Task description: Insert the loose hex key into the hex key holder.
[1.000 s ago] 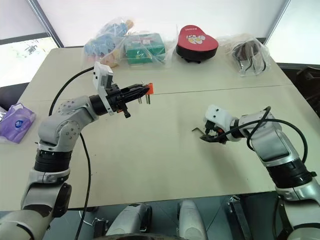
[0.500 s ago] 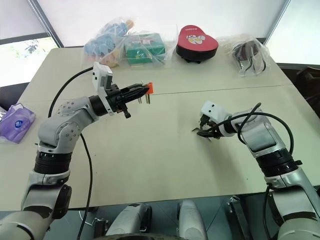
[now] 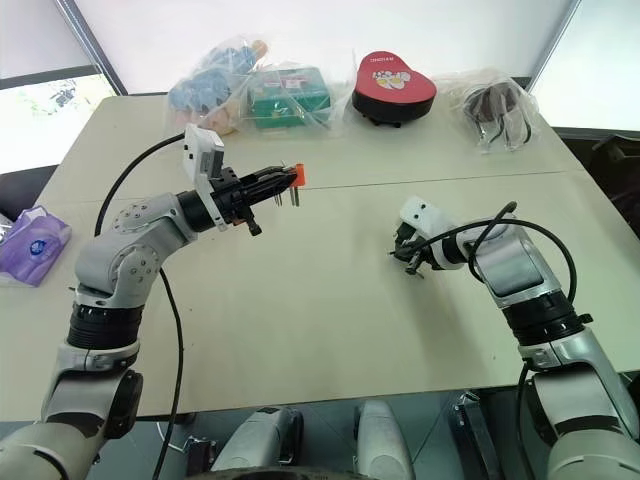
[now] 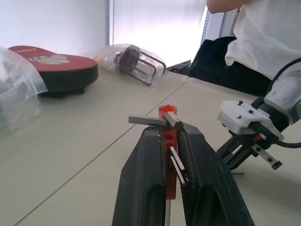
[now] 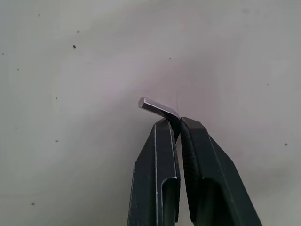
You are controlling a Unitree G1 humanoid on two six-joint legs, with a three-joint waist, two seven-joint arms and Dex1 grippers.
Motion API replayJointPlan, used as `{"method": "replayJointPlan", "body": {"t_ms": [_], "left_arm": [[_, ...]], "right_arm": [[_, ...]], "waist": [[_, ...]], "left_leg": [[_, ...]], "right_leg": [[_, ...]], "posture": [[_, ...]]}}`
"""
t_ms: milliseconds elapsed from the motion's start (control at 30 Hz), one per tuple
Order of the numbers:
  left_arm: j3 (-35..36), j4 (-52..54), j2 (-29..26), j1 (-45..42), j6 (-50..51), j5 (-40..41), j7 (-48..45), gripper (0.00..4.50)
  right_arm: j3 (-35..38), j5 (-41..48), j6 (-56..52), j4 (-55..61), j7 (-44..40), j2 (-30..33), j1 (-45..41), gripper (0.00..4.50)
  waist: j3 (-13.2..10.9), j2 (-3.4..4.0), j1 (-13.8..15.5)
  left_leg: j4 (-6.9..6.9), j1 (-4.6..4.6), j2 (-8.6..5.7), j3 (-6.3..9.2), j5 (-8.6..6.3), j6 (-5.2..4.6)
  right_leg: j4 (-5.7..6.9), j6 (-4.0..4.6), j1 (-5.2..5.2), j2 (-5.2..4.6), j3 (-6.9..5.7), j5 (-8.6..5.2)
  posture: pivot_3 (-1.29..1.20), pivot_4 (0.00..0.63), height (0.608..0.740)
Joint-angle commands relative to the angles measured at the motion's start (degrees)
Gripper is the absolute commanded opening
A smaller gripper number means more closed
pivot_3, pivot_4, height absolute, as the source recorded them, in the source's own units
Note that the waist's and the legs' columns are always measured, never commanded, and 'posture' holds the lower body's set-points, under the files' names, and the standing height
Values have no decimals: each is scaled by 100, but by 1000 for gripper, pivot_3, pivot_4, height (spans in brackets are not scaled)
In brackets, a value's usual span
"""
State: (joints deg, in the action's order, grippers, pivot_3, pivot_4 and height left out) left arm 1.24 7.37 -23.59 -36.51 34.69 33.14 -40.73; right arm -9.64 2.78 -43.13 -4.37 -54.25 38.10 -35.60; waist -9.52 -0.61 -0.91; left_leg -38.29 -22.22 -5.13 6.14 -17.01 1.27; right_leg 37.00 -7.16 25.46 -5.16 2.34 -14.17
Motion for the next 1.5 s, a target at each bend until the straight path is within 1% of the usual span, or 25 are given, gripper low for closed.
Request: {"method": "replayJointPlan", "body": {"t_ms": [33,67,133,233,267,367,500,700,933,1100,1500], "left_arm": [[119,217,35,-59,-74,58,43,73],[106,200,65,-78,-73,59,50,73],[83,158,121,-133,-67,58,54,73],[75,73,161,-216,-61,59,16,73],[67,21,179,-268,-64,55,2,73],[29,-187,257,-461,-92,24,-21,73],[45,-413,336,-648,-121,-8,-43,73],[23,-532,412,-783,-154,-50,-35,73],[10,-486,464,-806,-129,-51,-15,73],[23,-385,437,-734,-85,-24,-15,73],[11,-183,395,-585,6,27,-37,73]], "right_arm": [[1048,451,1649,319,1043,-837,-213,35],[1313,561,1993,416,1421,-1176,-287,35],[1697,856,2317,625,2017,-1787,-485,35],[1901,1109,2682,826,2547,-2398,-702,35],[1993,1242,2990,882,2762,-2698,-779,35],[2006,1617,3488,1012,2978,-3336,-819,35],[1724,1662,3759,1123,3086,-3688,-639,35],[1354,1537,4085,1154,3269,-3901,-479,35],[1118,1366,4441,861,3312,-3886,-200,35],[1078,1306,4563,731,3331,-3831,-150,35],[1050,1302,4734,447,3359,-3758,-337,35]], "waist": [[-1,1,-30],[-2,3,-24],[-2,3,-9],[-1,3,12],[-1,2,20],[-1,2,13],[0,4,-28],[0,5,-60],[0,5,-141],[-1,7,-166],[0,7,-163]], "left_leg": [[3,0,1,-1,0,0],[7,0,3,-2,1,1],[10,0,4,3,1,2],[7,-1,1,5,1,2],[6,-1,0,7,1,2],[4,-1,-1,12,1,2],[4,-1,-1,11,2,2],[7,0,0,12,2,3],[8,0,-1,15,2,2],[11,0,0,15,2,3],[11,-1,0,16,2,3]], "right_leg": [[4,0,4,1,1,0],[7,0,8,3,2,0],[11,0,11,3,-1,0],[9,0,9,1,-2,0],[9,0,6,1,-3,0],[9,0,2,2,-6,0],[12,0,4,2,-6,0],[16,0,8,5,-5,0],[19,0,8,5,-5,0],[19,0,10,6,-5,0],[19,0,10,6,-5,0]], "posture": [[0,150,740],[0,150,740],[0,150,740],[0,150,740],[0,150,740],[0,150,740],[0,150,740],[0,150,740],[0,150,740],[0,150,740],[0,150,740]]}}
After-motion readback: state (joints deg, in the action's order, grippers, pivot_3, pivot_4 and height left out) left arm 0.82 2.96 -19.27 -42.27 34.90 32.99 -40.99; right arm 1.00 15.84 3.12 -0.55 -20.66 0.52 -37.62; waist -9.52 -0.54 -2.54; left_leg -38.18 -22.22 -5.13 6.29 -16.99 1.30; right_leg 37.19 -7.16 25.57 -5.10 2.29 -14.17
